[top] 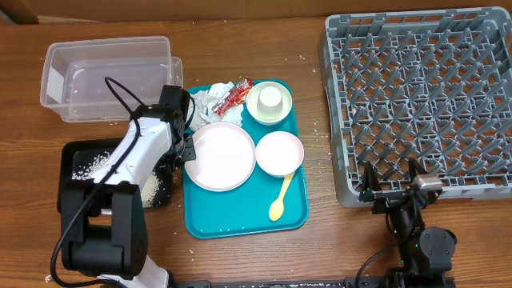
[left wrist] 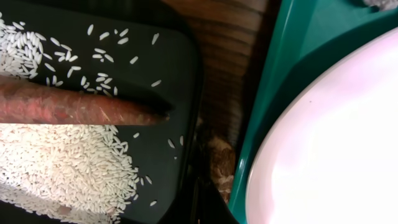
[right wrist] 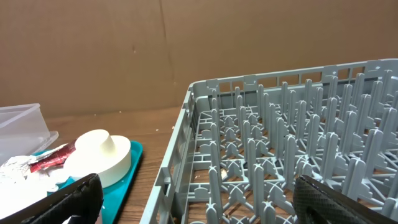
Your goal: Sort waste into correct bins and load items into the dishwasher
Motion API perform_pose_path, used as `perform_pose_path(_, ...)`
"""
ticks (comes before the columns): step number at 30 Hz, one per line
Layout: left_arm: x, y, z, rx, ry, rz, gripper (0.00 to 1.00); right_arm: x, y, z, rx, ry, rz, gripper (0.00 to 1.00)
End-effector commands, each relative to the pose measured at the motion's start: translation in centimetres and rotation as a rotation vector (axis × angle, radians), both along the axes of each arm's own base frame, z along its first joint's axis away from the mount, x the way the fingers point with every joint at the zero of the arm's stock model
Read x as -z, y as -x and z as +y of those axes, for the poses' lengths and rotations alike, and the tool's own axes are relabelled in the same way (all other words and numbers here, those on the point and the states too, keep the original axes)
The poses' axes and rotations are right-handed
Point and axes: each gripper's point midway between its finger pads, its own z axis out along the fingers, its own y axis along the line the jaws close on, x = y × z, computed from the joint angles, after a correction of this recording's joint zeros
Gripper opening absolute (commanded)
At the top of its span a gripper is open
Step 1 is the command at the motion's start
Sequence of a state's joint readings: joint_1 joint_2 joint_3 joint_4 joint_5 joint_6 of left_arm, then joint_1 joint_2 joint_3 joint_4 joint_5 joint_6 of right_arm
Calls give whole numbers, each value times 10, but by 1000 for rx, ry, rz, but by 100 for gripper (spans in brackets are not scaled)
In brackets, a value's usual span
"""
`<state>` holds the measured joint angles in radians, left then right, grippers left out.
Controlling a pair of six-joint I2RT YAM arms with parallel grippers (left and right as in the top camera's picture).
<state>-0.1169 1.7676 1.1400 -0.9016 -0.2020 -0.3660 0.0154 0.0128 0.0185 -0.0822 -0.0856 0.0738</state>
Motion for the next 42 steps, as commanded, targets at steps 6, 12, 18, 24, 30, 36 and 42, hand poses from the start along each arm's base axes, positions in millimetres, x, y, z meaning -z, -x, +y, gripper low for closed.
perform_pose_path(6, 5, 8, 32, -57, -81, 26, 4, 2, 0, -1, 6, 3, -3, 100)
perform_pose_path(12, 6, 9, 38, -83, -69, 30, 4, 2, 0, -1, 6, 3, -3, 100)
perform_pose_path(18, 10, 9, 15, -51, 56, 42, 15, 2, 0, -1, 6, 3, -3, 100)
perform_pose_path(24, 10, 12, 15, -13, 54, 58, 48, 2, 0, -1, 6, 3, -3, 100)
perform_pose_path(30, 18, 23, 20, -28, 28, 83, 52, 2, 0, -1, 6, 3, -3, 100)
perform_pose_path(36, 29, 30, 20, -51, 29, 86, 51, 2, 0, -1, 6, 3, -3, 100)
perform_pose_path(42, 29, 18, 20, -50, 32, 36, 51, 2, 0, -1, 6, 3, -3, 100)
